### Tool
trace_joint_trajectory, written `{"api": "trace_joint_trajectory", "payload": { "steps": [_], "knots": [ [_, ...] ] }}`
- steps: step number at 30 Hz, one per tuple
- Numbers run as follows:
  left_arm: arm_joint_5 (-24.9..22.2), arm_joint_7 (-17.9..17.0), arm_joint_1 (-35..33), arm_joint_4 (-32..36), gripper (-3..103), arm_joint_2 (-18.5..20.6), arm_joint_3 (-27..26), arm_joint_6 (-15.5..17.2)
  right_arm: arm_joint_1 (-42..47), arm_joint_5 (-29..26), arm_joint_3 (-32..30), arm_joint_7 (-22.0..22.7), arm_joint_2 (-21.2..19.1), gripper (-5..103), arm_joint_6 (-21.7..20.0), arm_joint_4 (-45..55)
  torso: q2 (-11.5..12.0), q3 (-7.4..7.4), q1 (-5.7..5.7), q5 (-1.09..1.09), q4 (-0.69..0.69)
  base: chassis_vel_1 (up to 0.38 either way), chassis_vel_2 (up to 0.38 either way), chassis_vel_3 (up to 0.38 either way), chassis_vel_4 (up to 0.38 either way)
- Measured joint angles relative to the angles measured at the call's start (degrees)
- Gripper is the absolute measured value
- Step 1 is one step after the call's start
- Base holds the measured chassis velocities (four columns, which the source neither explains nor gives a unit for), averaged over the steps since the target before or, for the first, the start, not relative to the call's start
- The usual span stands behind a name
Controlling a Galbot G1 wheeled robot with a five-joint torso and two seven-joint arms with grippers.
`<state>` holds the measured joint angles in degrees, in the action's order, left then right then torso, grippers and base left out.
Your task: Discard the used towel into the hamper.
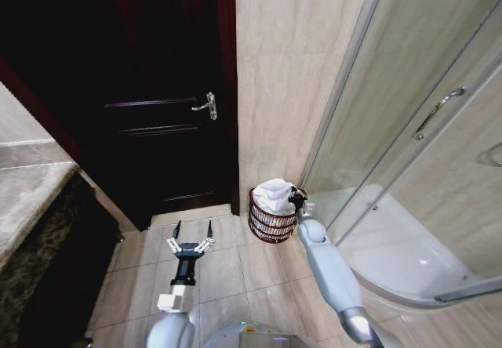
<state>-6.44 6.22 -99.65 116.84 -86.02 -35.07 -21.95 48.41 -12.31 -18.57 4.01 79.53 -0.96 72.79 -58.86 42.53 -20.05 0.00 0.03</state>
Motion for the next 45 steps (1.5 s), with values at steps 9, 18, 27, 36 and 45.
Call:
{"api": "trace_joint_trajectory", "payload": {
  "steps": [9, 18, 27, 36, 45],
  "knots": [
    [-4.12, 5.01, -0.24, -0.50, 100, -0.09, -3.22, 2.48, 0.32, -1.34, 0.59, -1.05, -1.48, 0, -0.24, 2.50, 2.63, -1.48, 1.14, 0.00, 0.00, 0.000, 0.000, 0.000, 0.000],
    [-2.89, 3.42, 0.02, -1.36, 100, -0.86, -1.46, 1.58, -0.84, -1.40, 0.92, -0.96, -0.64, 0, -0.12, 1.51, 4.81, -2.70, 2.12, 0.00, 0.00, 0.000, 0.000, 0.000, 0.000],
    [-2.21, 3.10, -0.17, -1.46, 100, -1.19, -1.13, 1.37, -1.24, -1.14, 0.93, -1.02, -0.89, 0, 1.26, 0.18, 7.21, -4.00, 3.20, 0.00, 0.00, -0.092, 0.091, 0.101, -0.095],
    [-1.38, 3.03, 0.55, -1.56, 100, -1.36, -0.37, 1.89, 0.87, 0.96, 1.06, -0.39, -1.35, 0, 2.15, 2.43, 9.60, -5.31, 4.22, 0.00, 0.01, -0.141, 0.142, 0.158, -0.137],
    [-1.00, 2.88, 1.69, -2.62, 100, -1.25, 1.09, 2.50, 7.74, -3.58, 1.56, 3.01, -2.84, 0, -7.10, 12.76, 11.33, -6.24, 5.04, 0.01, 0.01, 0.001, -0.003, -0.005, 0.004]
  ]
}}
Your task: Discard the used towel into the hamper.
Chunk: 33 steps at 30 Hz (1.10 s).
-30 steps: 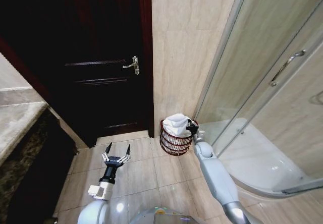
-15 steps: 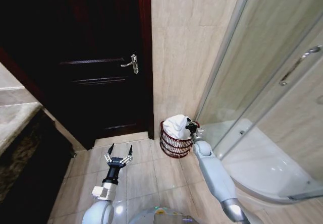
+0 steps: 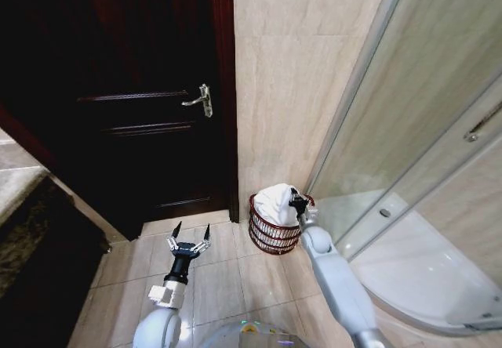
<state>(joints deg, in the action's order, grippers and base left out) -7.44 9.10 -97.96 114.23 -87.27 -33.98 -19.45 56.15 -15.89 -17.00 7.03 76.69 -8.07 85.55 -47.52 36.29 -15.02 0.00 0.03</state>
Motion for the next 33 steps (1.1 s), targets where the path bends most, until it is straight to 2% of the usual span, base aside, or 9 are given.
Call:
{"api": "trace_joint_trajectory", "payload": {
  "steps": [12, 21, 33],
  "knots": [
    [-0.24, -0.23, 0.12, -1.27, 100, -0.03, 1.06, -1.06, 6.22, 6.34, -2.84, -1.25, 3.56, 0, 4.20, 4.46, 3.20, -1.76, 1.36, 0.00, 0.02, 0.002, -0.002, -0.003, 0.005],
    [0.19, -1.55, -0.27, -1.07, 100, 0.02, 2.45, -1.13, 7.02, 5.88, -3.86, -0.88, 3.42, 0, 5.30, 4.57, 5.44, -3.05, 2.32, 0.00, 0.01, 0.000, 0.000, 0.000, 0.000],
    [0.90, -1.60, -0.55, -0.48, 100, -0.14, 2.95, -1.13, 7.76, 5.27, -4.17, -1.28, 3.05, 0, 6.91, 4.41, 8.32, -4.71, 3.57, 0.00, 0.01, 0.000, 0.000, 0.000, 0.000]
  ]
}}
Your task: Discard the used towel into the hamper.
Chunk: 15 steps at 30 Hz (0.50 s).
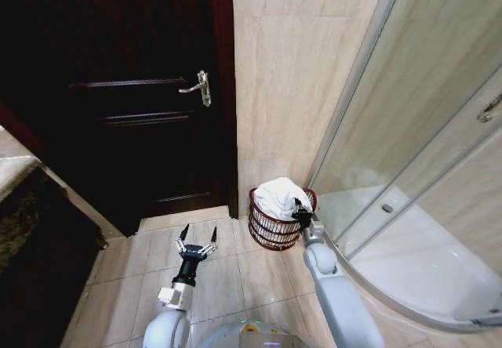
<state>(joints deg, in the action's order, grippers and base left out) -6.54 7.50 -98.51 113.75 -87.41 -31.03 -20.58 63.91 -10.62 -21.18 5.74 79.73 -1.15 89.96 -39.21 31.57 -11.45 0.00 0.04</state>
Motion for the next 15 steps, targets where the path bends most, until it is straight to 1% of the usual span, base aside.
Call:
{"api": "trace_joint_trajectory", "payload": {
  "steps": [5, 10, 13, 15],
  "knots": [
    [0.13, 0.00, -0.23, 0.25, 100, 0.01, 0.03, 0.01, 0.23, -0.13, -0.10, 0.03, -0.20, 0, 0.15, 0.22, 1.11, -0.59, 0.46, 0.00, 0.00, -0.010, 0.008, 0.013, -0.011],
    [0.32, 0.00, -0.26, 0.40, 100, -0.04, 0.20, 0.03, 0.29, -0.22, -0.29, 0.01, -0.60, 0, 0.54, 0.30, 2.55, -1.41, 1.08, 0.00, 0.00, -0.074, 0.078, 0.078, -0.073],
    [0.37, 0.00, -0.30, 0.49, 100, -0.08, 0.25, 0.04, 0.45, -0.22, -0.28, 0.03, -0.62, 0, 0.68, 0.31, 2.98, -1.67, 1.27, 0.00, 0.01, -0.091, 0.062, 0.089, -0.092],
    [0.42, 0.00, -0.41, 0.64, 100, -0.09, 0.30, 0.04, 0.97, -0.17, -0.02, 0.39, -0.63, 0, 0.69, 0.79, 3.74, -2.13, 1.57, 0.00, 0.00, -0.100, 0.098, 0.093, -0.110]
  ]
}}
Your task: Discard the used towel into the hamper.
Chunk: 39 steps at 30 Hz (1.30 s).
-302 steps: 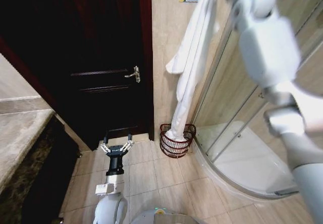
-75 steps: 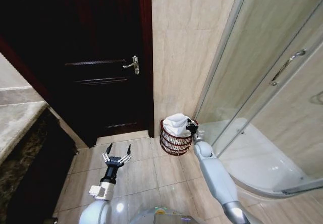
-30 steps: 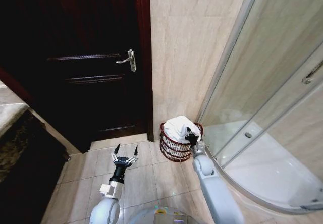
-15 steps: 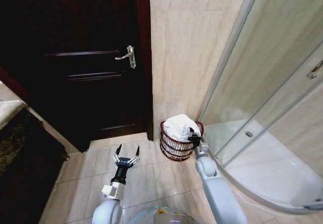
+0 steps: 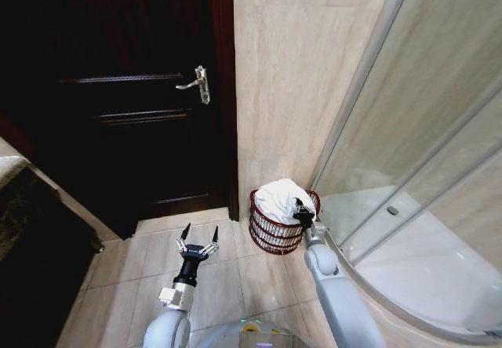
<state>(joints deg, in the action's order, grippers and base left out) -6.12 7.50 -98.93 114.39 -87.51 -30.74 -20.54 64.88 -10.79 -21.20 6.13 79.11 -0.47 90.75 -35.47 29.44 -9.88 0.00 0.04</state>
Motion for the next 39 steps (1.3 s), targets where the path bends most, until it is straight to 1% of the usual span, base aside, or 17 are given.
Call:
{"api": "trace_joint_trajectory", "payload": {
  "steps": [3, 8, 14, 22, 24, 25, 26, 27, 28, 30, 31, 32, 33, 35, 36, 38, 39],
  "knots": [
    [-0.01, 0.00, -0.09, 0.05, 100, 0.01, -0.01, -0.04, 0.26, 0.36, 0.34, 0.62, 0.17, 0, -0.17, 0.29, 0.50, -0.27, 0.19, 0.00, -0.01, -0.109, 0.095, 0.095, -0.107],
    [-0.19, 0.02, -0.23, -0.05, 100, 0.20, -0.21, -0.53, 0.39, 0.27, 0.98, 0.71, 0.23, 0, -2.37, 1.32, 1.25, -0.67, 0.53, 0.00, 0.00, -0.044, 0.067, 0.048, -0.048],
    [-0.47, 0.00, -0.18, -0.10, 100, 0.25, -0.35, -0.67, -2.22, -2.87, 1.45, -0.21, -0.32, 0, -6.84, -1.45, 2.86, -1.54, 1.29, 0.01, 0.01, 0.008, -0.029, -0.014, 0.008],
    [-0.45, -0.71, 0.73, 0.29, 100, 0.05, 0.12, -0.11, -3.98, -4.88, 1.57, -0.17, -1.15, 0, -7.86, -4.41, 4.61, -2.57, 1.95, 0.00, 0.01, 0.000, 0.000, 0.000, 0.000],
    [-0.39, -1.11, 0.88, 0.36, 100, 0.04, 0.29, -0.27, -4.95, -5.30, 1.57, -0.79, -1.80, 0, -8.96, -5.05, 4.98, -2.85, 2.06, 0.00, 0.01, 0.000, 0.000, 0.000, 0.000],
    [-0.38, -1.47, 0.86, 0.62, 100, 0.05, 0.50, -0.29, -5.77, -5.55, 1.59, -1.23, -2.41, -3, -11.02, -5.10, 5.09, -2.95, 2.09, 0.00, 0.01, 0.000, 0.000, 0.000, 0.000],
    [-0.38, -1.47, 0.86, 0.62, 100, 0.05, 0.50, -0.29, -5.77, -5.55, 1.59, -1.23, -2.41, -3, -11.02, -5.10, 5.09, -2.95, 2.09, 0.00, 0.01, 0.000, 0.000, 0.000, 0.000],
    [-0.38, -1.55, 0.83, 0.73, 100, 0.08, 0.54, -0.33, -6.20, -5.72, 1.65, -1.37, -2.71, 1, -12.21, -5.10, 5.12, -2.98, 2.09, 0.00, 0.01, 0.000, 0.000, 0.000, 0.000],
    [-0.36, -1.60, 0.81, 0.82, 100, 0.16, 0.58, -0.47, -6.84, -6.09, 1.78, -1.74, -3.03, 1, -13.37, -5.21, 5.13, -2.99, 2.10, 0.00, 0.00, 0.000, 0.000, 0.000, 0.000],
    [-0.34, -1.65, 0.79, 0.95, 100, 0.27, 0.60, -0.62, -8.12, -6.47, 2.08, -2.44, -3.49, 12, -14.70, -6.10, 5.12, -3.00, 2.10, 0.00, 0.00, 0.000, 0.000, 0.000, 0.000],
    [-0.34, -1.65, 0.79, 0.95, 100, 0.27, 0.60, -0.62, -8.12, -6.47, 2.08, -2.44, -3.49, 12, -14.70, -6.10, 5.12, -3.00, 2.10, 0.00, 0.00, 0.000, 0.000, 0.000, 0.000],
    [-0.29, -1.67, 0.73, 1.19, 100, 0.31, 0.63, -0.65, -10.04, -6.59, 2.49, -3.09, -3.85, 12, -16.36, -7.86, 5.12, -3.00, 2.09, 0.00, 0.00, 0.000, 0.000, 0.000, 0.000],
    [-0.23, -1.66, 0.65, 1.44, 100, 0.31, 0.66, -0.66, -11.53, -6.89, 2.86, -3.49, -4.07, 22, -17.90, -9.18, 5.09, -2.98, 2.08, 0.00, 0.00, 0.000, 0.000, 0.000, 0.000],
    [-0.17, -1.66, 0.54, 1.77, 100, 0.32, 0.69, -0.66, -13.35, -7.18, 3.23, -4.07, -4.19, 22, -19.64, -10.64, 5.05, -2.96, 2.05, 0.00, 0.00, 0.000, 0.000, 0.000, 0.000],
    [-0.11, -1.66, 0.45, 2.08, 100, 0.33, 0.76, -0.66, -15.68, -7.29, 3.76, -4.88, -4.19, 33, -20.98, -12.58, 4.99, -2.92, 2.03, 0.00, 0.00, 0.000, 0.000, 0.000, 0.000],
    [-0.03, -1.65, 0.42, 2.22, 100, 0.33, 0.78, -0.65, -17.02, -7.13, 4.01, -5.46, -4.04, 33, -21.42, -13.82, 4.96, -2.91, 2.02, 0.00, 0.00, 0.000, 0.000, 0.000, 0.000],
    [0.08, -1.64, 0.39, 2.29, 100, 0.31, 0.78, -0.65, -18.33, -6.94, 4.20, -6.00, -3.81, 44, -22.08, -14.96, 4.93, -2.89, 2.00, 0.00, 0.00, 0.000, 0.000, 0.000, 0.000]
  ]
}}
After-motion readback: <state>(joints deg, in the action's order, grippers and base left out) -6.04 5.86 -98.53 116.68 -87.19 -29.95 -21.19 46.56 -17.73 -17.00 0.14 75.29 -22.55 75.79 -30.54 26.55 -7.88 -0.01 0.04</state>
